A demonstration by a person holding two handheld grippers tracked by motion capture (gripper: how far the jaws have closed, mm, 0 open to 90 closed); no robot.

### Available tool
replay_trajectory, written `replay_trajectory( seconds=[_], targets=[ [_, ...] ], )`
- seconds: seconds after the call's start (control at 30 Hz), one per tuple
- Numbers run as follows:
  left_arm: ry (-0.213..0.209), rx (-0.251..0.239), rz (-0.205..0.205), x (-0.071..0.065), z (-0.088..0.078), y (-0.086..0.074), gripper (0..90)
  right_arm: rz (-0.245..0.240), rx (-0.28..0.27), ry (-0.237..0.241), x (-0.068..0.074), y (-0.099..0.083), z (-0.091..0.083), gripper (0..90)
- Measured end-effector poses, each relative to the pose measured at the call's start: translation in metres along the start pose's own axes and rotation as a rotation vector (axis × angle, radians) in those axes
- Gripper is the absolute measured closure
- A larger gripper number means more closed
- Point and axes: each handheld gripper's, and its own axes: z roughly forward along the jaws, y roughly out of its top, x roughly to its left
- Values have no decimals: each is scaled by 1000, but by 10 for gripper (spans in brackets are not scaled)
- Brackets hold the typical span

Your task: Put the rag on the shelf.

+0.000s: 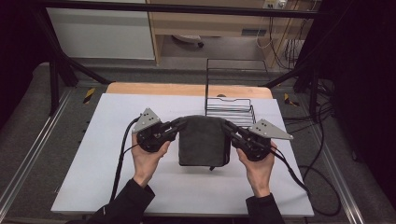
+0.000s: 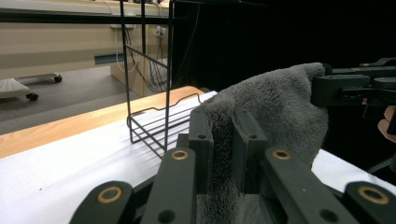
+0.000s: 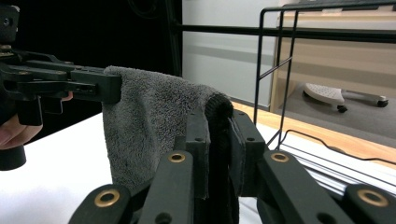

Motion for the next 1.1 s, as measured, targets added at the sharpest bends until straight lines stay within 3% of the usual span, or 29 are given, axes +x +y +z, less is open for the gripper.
replay_trajectory(
  seconds=[0.8, 1.1],
  targets=[
    [-32, -103, 49, -17, 26, 42, 794, -10, -138, -77, -18, 28, -27, 801],
    [-44, -139, 36, -20, 36, 57, 794, -8, -190, -103, -25, 40, -34, 802]
  ],
)
